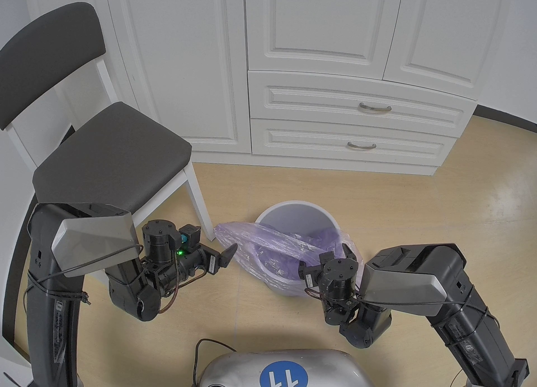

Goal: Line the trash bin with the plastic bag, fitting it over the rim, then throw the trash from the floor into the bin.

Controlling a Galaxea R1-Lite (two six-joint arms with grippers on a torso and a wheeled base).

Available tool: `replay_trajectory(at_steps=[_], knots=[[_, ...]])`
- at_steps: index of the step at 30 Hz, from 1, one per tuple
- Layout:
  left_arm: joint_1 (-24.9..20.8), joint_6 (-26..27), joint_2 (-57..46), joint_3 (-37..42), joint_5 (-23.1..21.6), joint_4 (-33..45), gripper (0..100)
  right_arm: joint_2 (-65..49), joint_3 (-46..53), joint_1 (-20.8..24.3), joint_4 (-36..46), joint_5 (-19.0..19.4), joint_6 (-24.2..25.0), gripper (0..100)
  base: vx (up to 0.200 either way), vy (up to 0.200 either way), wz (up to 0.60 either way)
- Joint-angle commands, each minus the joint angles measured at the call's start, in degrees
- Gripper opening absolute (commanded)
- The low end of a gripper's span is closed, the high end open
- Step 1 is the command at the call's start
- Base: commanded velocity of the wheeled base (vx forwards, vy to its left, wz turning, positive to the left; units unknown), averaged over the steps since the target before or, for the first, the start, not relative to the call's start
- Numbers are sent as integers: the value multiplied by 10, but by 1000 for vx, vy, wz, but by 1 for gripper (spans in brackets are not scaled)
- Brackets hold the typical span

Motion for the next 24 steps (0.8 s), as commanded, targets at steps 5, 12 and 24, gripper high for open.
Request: replay_trajectory(at_steps=[5,12,24], knots=[[35,58,-50,91,-111,-26,100,2,0,1,-10,0,0,100,0,0,0],[40,60,-72,111,-120,-49,100,2,0,1,-10,1,1,100,0,0,0],[36,60,-74,114,-123,-61,100,-2,0,1,-10,9,3,0,0,0,0]])
